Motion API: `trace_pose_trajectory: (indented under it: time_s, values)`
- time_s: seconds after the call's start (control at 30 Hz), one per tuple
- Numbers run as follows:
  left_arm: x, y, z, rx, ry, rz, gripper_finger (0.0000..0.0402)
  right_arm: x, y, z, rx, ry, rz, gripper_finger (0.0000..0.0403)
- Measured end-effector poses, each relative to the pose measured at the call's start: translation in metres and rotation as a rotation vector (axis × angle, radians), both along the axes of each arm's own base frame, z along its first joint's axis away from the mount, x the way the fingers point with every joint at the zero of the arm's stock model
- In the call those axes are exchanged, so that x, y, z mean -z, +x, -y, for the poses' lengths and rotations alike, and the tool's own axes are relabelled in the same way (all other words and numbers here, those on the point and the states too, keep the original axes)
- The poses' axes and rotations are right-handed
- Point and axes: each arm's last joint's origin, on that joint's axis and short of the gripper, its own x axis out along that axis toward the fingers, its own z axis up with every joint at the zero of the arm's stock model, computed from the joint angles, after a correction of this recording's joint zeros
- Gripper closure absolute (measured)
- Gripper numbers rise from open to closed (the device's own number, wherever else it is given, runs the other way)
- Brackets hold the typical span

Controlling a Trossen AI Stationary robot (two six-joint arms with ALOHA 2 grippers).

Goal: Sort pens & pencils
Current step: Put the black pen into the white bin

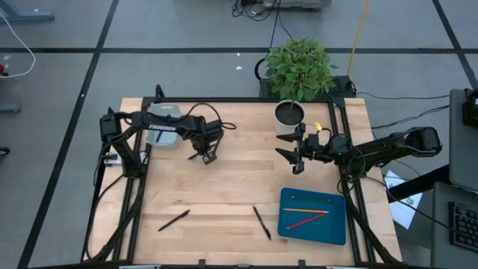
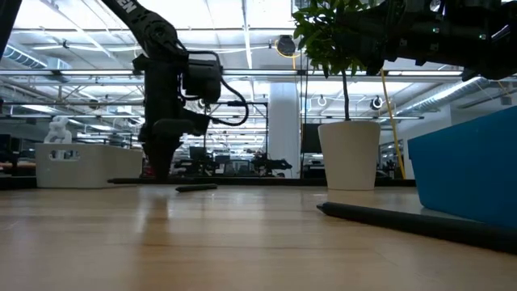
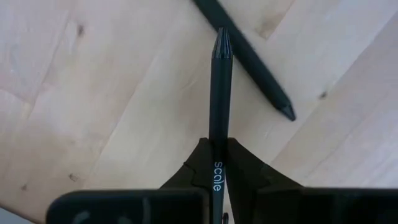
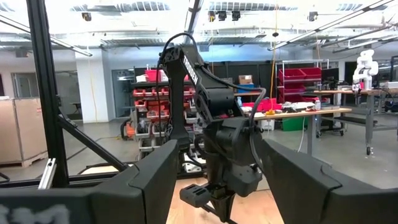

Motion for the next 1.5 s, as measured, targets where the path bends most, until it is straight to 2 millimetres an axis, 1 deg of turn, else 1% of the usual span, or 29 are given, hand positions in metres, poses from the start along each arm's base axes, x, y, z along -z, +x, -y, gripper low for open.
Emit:
trace_pose_trajectory:
  time_s: [0.2,0.33,0.43,0.5,0.6,0.67,0.77,0.83,0.9,1.03,1.2,1.27,1.33,1.5]
  values:
    - [-0.020,0.008,-0.003,0.026,0.000,-0.006,0.0383,0.000,0.000,0.000,0.000,0.000,-0.001,0.0184]
    - [-0.053,0.011,-0.003,0.048,0.059,0.067,0.0383,0.000,0.000,0.000,0.000,0.000,-0.001,0.0184]
    - [-0.082,0.006,0.000,0.055,0.128,0.194,0.0383,0.001,0.000,0.000,0.000,0.000,-0.006,0.0184]
    - [-0.104,0.001,0.005,0.052,0.179,0.323,0.0383,0.001,0.000,0.000,0.000,0.001,-0.013,0.0184]
    - [-0.132,-0.012,0.018,0.065,0.243,0.499,0.0383,0.001,0.000,0.000,0.000,0.001,-0.015,0.0184]
    - [-0.147,-0.020,0.029,0.094,0.283,0.654,0.0383,0.002,0.000,0.000,0.000,0.001,-0.018,0.0184]
    - [-0.160,-0.032,0.049,0.163,0.330,0.896,0.0383,0.002,0.000,0.000,0.000,0.001,-0.017,0.0184]
    - [-0.158,-0.039,0.061,0.213,0.353,1.046,0.0383,0.002,0.000,0.000,0.000,0.001,-0.018,0.0184]
    - [-0.151,-0.046,0.072,0.253,0.376,1.178,0.0383,0.002,0.001,0.000,-0.006,0.007,-0.022,0.0184]
    - [-0.125,-0.056,0.085,0.287,0.386,1.352,0.0383,0.006,0.001,-0.001,-0.019,0.028,-0.059,0.0184]
    - [-0.087,-0.067,0.095,0.317,0.362,1.394,0.0383,0.014,0.003,-0.002,-0.027,0.032,-0.142,0.0184]
    - [-0.077,-0.071,0.096,0.322,0.360,1.409,0.0383,0.018,0.007,-0.004,-0.035,0.031,-0.189,0.0184]
    - [-0.072,-0.073,0.096,0.320,0.362,1.412,0.0383,0.021,0.013,-0.006,-0.044,0.025,-0.230,0.0184]
    - [-0.073,-0.075,0.094,0.315,0.370,1.421,0.0383,0.025,0.037,-0.013,-0.060,-0.068,-0.319,0.0184]
